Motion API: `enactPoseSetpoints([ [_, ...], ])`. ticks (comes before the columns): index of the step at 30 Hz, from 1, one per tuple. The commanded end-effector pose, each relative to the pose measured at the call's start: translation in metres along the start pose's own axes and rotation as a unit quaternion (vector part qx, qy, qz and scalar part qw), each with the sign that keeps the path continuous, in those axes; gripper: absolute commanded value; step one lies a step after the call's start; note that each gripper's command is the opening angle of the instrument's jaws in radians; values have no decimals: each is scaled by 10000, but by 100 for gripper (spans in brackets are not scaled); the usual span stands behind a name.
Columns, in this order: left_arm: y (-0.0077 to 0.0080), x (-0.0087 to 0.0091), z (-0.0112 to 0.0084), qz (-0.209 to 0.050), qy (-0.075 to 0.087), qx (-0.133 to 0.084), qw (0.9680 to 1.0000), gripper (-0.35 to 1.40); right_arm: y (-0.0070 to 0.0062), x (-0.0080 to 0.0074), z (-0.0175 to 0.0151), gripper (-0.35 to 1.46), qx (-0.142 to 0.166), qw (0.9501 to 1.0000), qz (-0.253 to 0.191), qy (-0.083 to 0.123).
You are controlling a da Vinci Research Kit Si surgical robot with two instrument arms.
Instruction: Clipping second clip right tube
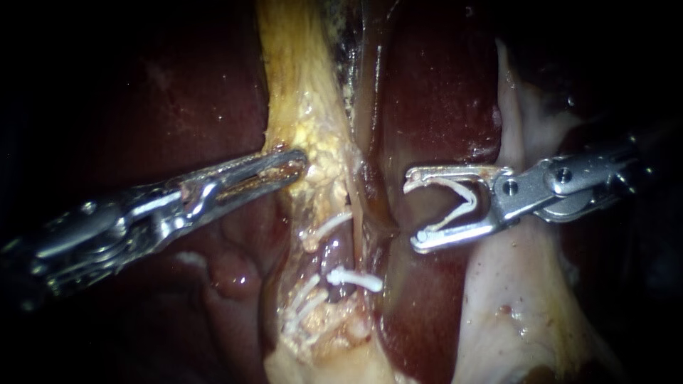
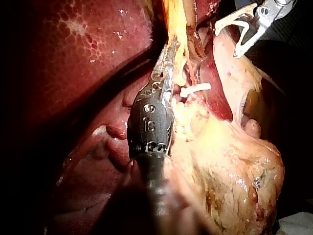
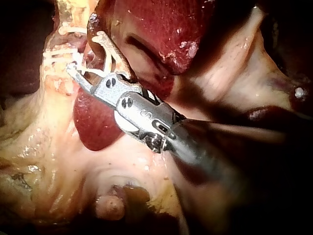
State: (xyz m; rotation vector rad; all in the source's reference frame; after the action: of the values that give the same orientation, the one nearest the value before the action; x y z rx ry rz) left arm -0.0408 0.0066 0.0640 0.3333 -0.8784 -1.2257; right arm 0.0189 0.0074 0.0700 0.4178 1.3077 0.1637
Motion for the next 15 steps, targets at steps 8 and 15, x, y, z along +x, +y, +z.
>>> enactPoseSetpoints([
  [8,-4,-26,-40,-63,-43,43,10000,-35,-13,-32,32,60,169,9956,917,-1],
  [15,-18,-43,-75,-133,-205,65,9997,-35,-22,-76,80,60,231,9879,1519,-192],
])
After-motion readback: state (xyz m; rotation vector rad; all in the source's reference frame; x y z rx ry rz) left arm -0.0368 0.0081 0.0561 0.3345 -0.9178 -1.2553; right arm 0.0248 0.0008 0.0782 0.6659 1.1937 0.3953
